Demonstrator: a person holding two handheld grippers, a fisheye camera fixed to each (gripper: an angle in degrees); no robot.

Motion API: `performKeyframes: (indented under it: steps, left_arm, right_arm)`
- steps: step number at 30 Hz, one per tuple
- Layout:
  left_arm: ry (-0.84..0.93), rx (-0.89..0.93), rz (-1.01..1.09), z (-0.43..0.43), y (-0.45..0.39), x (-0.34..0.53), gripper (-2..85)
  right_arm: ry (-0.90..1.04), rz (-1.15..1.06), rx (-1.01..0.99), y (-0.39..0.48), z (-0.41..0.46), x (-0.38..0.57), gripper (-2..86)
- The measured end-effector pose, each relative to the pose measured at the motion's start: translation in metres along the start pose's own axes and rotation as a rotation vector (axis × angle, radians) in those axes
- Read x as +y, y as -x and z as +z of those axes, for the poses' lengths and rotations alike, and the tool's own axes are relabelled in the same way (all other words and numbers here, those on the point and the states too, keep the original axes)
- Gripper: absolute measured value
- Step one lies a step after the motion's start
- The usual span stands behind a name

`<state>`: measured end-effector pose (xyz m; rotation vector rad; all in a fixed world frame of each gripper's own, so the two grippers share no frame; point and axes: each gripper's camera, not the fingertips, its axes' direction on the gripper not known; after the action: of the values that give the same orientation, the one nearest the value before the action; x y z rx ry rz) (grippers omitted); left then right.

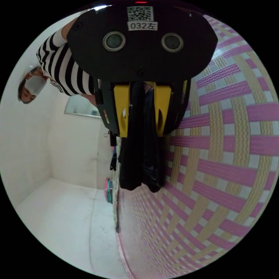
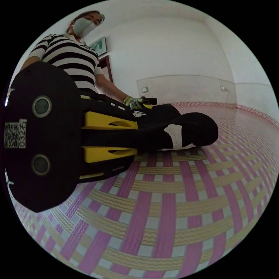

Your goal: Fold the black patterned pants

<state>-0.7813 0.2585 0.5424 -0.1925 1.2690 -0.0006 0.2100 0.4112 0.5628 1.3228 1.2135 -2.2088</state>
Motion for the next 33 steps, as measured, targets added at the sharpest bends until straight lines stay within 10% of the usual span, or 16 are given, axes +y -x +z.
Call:
performKeyframes:
  steps: [15,33]
  left_arm:
    - [0.048,0.205,0.136,-0.006,0.112,0.032,4.0]
    - [0.271,0.364,0.176,0.223,0.245,-0.008,4.3]
  right_arm:
    - [-0.409,-0.050,0.006,0.242,0.026,0.219,5.2]
    - [-0.747,-0.114,0.053,0.366,-0.165,0.465,5.1]
